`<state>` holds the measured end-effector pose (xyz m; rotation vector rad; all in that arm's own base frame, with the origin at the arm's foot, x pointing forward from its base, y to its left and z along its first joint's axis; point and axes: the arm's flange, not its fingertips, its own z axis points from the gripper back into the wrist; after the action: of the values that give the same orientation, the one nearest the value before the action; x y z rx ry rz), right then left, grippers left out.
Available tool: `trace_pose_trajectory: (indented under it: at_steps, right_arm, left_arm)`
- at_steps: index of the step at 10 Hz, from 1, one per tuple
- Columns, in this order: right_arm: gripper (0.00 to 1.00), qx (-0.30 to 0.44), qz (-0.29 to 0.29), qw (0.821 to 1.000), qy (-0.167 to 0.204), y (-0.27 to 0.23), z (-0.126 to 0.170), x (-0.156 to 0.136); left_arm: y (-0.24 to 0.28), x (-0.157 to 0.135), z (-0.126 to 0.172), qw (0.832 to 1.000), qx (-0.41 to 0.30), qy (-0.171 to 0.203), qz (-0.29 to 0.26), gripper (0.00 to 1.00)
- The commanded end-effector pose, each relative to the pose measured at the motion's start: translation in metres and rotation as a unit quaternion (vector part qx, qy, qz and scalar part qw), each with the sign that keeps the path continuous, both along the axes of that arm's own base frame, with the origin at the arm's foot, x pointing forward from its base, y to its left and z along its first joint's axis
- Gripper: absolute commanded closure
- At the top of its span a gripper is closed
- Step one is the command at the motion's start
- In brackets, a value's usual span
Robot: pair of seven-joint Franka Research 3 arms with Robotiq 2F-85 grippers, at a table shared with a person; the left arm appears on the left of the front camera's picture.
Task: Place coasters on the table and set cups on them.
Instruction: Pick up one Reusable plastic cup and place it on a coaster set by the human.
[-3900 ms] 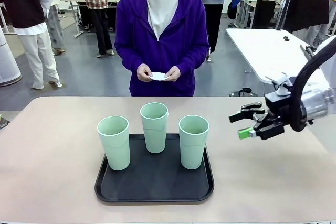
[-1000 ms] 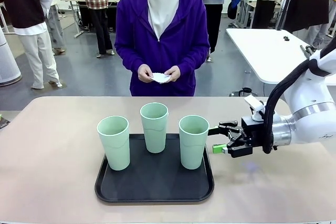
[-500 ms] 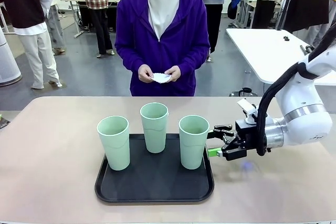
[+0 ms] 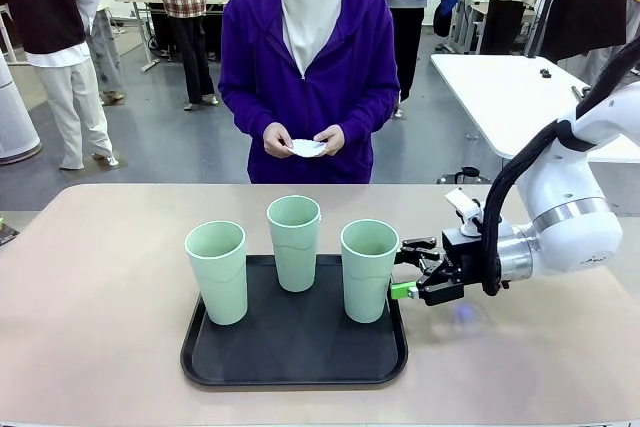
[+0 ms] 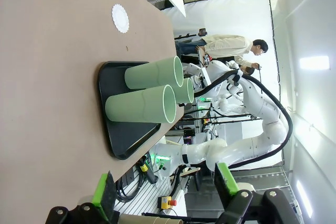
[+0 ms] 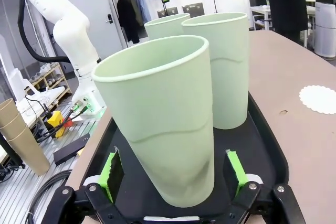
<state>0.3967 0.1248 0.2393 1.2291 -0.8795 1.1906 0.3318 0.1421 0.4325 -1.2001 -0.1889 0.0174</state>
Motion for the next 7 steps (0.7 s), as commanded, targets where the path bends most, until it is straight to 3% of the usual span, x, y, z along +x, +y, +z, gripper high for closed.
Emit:
trace_pose_trajectory:
  at_steps: [1, 7]
  right_arm:
    - [0.00, 0.000, -0.007, 1.000, -0.013, 0.009, -0.010, 0.005]
    - [0.00, -0.003, 0.013, 1.000, -0.010, 0.023, -0.027, 0.009]
  left_arm:
    - [0.002, -0.001, 0.001, 1.000, -0.004, -0.007, -0.004, 0.00]
    - [0.002, -0.001, 0.001, 1.000, -0.004, -0.007, -0.004, 0.00]
